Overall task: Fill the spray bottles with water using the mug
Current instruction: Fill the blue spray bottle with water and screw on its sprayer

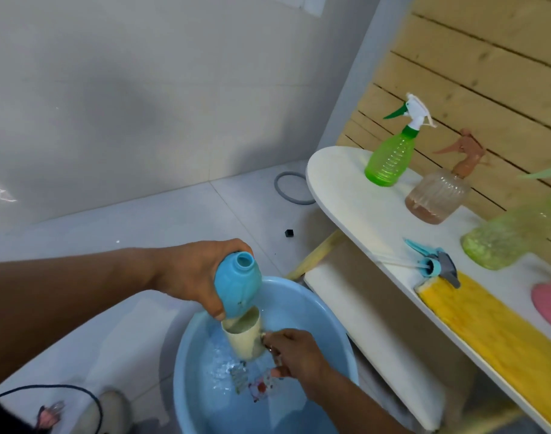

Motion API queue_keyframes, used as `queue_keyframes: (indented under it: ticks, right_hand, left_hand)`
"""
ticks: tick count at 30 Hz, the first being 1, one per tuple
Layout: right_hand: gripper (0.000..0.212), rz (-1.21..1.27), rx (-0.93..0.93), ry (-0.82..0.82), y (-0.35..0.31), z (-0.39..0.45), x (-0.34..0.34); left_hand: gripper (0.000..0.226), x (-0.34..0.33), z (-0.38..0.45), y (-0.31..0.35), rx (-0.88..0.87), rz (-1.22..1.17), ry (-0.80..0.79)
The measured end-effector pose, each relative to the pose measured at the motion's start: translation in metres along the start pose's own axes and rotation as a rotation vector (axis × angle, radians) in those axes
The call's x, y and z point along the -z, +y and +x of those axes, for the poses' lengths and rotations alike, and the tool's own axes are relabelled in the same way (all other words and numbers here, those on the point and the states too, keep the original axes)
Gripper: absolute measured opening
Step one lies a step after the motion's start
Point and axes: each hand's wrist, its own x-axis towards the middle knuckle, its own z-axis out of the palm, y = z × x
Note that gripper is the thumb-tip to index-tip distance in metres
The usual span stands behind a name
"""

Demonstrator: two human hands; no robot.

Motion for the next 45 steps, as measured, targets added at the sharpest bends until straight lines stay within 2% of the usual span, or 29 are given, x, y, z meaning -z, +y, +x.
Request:
queue_keyframes:
  ticks: [12, 16, 23, 27, 38, 45]
  right_hand:
    - [0.033, -0.023, 0.272, 0.184, -0.085, -0.09, 0.074]
    - [0.025, -0.02, 0.362, 0.227, -0.109, -0.112, 0.08]
    - [0.029, -0.081, 0.533, 0.357, -0.136, -0.13, 0.08]
    - [0.015, -0.122, 0.656, 0.372, -0.145, -0.143, 0.077]
    - [0.007, -0.451, 0.876, 0.513, -0.145, -0.153, 0.074]
    - [0.012, -0.6, 0.977, 0.578, -0.143, -0.155, 0.077]
  left_hand:
    - [0.082, 0.002, 0.004, 0.013, 0.064, 0.084, -0.045]
    - [0.082, 0.002, 0.005, 0.014, 0.089, 0.102, -0.065]
    - [0.082, 0.0, 0.006, 0.018, 0.095, 0.085, -0.073]
    - [0.084, -0.002, 0.009, 0.022, 0.083, 0.078, -0.067]
    - [0.089, -0.007, 0.019, 0.035, 0.026, 0.055, -0.079]
    - [0.089, -0.005, 0.021, 0.036, 0.005, 0.039, -0.082]
